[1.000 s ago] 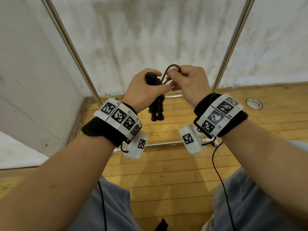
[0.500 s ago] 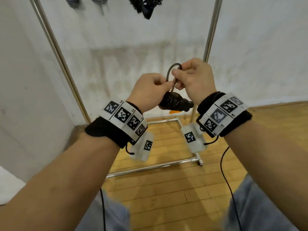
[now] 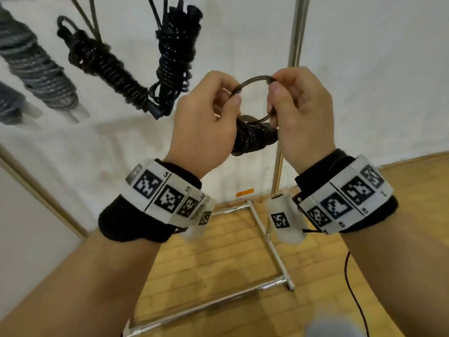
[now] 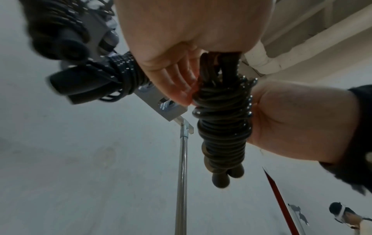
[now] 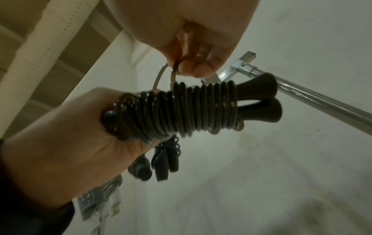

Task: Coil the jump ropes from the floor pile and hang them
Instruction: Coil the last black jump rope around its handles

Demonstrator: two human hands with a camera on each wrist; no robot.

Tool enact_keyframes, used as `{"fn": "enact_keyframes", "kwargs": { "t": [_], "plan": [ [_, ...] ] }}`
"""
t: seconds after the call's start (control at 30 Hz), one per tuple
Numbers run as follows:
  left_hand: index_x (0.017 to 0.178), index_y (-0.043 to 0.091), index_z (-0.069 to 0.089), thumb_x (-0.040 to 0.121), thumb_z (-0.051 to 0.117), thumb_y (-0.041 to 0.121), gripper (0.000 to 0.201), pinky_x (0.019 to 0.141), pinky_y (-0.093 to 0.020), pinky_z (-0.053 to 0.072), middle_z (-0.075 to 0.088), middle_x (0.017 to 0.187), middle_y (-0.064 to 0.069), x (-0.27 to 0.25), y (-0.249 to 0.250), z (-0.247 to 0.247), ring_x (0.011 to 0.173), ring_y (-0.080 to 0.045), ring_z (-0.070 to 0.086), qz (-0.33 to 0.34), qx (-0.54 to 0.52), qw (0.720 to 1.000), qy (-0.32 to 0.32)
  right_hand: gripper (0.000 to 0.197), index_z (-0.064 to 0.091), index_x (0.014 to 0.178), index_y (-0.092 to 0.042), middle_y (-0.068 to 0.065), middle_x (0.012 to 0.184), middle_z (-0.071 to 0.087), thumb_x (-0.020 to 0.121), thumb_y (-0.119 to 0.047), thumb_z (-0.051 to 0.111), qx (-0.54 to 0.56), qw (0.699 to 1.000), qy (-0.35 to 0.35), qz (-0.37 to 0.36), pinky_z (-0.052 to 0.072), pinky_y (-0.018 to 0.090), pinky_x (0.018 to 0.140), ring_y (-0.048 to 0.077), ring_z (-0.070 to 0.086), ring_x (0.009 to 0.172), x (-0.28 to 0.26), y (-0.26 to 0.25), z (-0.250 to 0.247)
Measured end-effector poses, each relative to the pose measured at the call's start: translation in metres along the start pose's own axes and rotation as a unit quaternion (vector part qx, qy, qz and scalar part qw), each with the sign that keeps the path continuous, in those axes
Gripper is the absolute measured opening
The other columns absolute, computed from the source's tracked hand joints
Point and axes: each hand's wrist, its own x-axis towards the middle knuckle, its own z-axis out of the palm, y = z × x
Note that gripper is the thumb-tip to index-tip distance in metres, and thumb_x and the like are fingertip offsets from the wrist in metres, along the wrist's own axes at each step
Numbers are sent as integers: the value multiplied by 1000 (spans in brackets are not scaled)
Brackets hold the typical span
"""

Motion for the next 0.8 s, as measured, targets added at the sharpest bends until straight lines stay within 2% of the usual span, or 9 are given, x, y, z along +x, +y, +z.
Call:
{"fn": "enact_keyframes", "kwargs": {
  "t": [0.07,0.17,0.27,0.33,0.43,0.5,0.57,0.73,0.8],
  "plan": [
    [88,21,53,89,57,15,8,60,-10,45,64,70,10,29,12,-4,68,-2,64,-1,-3,1000,-3,18,51,86,-29,-7,63,52,92,-13,48,1,1000,2,-3,46,32,52,12,50,55,27,-16,1],
    [89,21,52,91,56,17,7,63,-21,52,65,76,7,69,39,-19,70,-4,65,-45,6,999,-17,19,50,86,-33,-9,65,54,92,-15,50,-7,999,-11,30,47,29,55,11,52,57,70,-51,0],
    [102,17,58,91,55,15,12,68,-31,55,65,81,5,102,64,-33,73,-11,66,-66,27,997,-35,15,52,86,-29,-11,67,54,91,-16,50,-9,997,-34,69,49,30,58,12,53,58,105,-79,-2],
    [112,10,62,90,54,12,23,70,-33,56,65,86,5,121,78,-42,75,-16,67,-62,57,995,-46,8,53,89,-24,-12,68,55,91,-17,49,-17,995,-51,86,50,33,60,14,55,59,123,-95,-3],
    [109,11,66,89,58,10,22,71,-29,55,64,95,5,148,92,-54,76,-16,66,-106,90,988,-66,6,54,90,-24,-10,71,57,90,-21,50,-22,987,-85,134,53,40,66,19,59,65,144,-111,-4],
    [103,15,69,88,61,12,17,71,-25,53,61,91,13,162,96,-61,74,-11,63,-136,122,980,-75,7,55,89,-24,-6,70,58,91,-19,50,-33,981,-112,155,53,40,65,19,59,65,155,-116,-4],
    [98,18,70,88,62,16,14,73,-28,53,59,83,17,175,98,-66,74,-8,61,-158,154,970,-98,13,54,85,-25,-4,68,58,92,-15,51,-48,975,-133,173,52,38,63,19,59,62,163,-117,-3],
    [96,19,66,92,57,22,10,80,-39,53,69,83,4,185,90,-66,78,-16,67,-329,116,925,-146,25,50,75,-33,2,70,61,92,-14,52,-66,955,-176,228,53,44,69,22,61,66,174,-115,2],
    [95,18,65,93,55,22,11,80,-39,53,70,83,1,185,90,-63,80,-18,67,-349,117,918,-147,23,52,76,-31,3,73,62,92,-13,52,-66,950,-175,248,53,45,71,24,61,70,177,-113,5]
  ]
}}
